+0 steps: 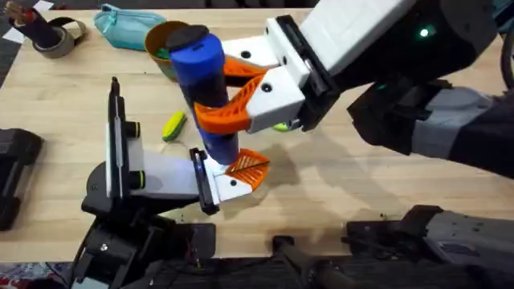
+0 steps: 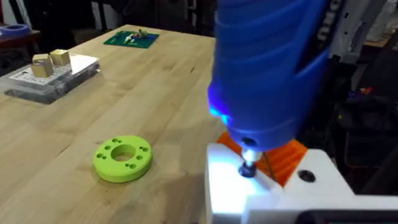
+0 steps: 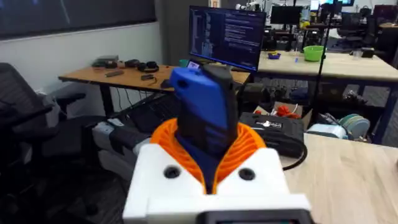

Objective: Pick up the gripper from the table and insert it into the empty holder that is missing its gripper. Then pick up a screw, insert it into the mounting hole, and use the screwdriver to tighten it. Finally, clean up the table by picking up the vegetable and placing it into the bucket.

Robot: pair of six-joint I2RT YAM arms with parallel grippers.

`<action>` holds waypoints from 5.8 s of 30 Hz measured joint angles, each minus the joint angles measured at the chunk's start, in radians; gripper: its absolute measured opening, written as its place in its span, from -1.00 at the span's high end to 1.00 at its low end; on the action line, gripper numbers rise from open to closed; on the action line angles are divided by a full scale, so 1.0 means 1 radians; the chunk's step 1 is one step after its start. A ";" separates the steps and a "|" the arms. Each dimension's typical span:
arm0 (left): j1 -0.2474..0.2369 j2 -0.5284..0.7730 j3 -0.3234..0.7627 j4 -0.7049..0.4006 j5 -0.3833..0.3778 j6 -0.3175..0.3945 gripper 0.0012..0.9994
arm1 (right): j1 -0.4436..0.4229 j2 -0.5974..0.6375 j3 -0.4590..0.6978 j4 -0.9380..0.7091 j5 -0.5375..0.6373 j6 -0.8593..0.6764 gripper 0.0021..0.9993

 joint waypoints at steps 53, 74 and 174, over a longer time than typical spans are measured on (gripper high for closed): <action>0.000 0.000 0.000 -0.001 0.004 -0.008 0.98 | 0.000 -0.002 -0.010 -0.033 0.033 0.000 0.93; 0.000 0.000 0.000 -0.001 0.003 -0.007 0.98 | 0.000 -0.002 -0.013 -0.017 0.028 0.000 0.92; 0.000 0.000 0.001 -0.001 -0.001 -0.011 0.98 | -0.553 0.599 0.776 -2.026 1.160 -1.396 0.93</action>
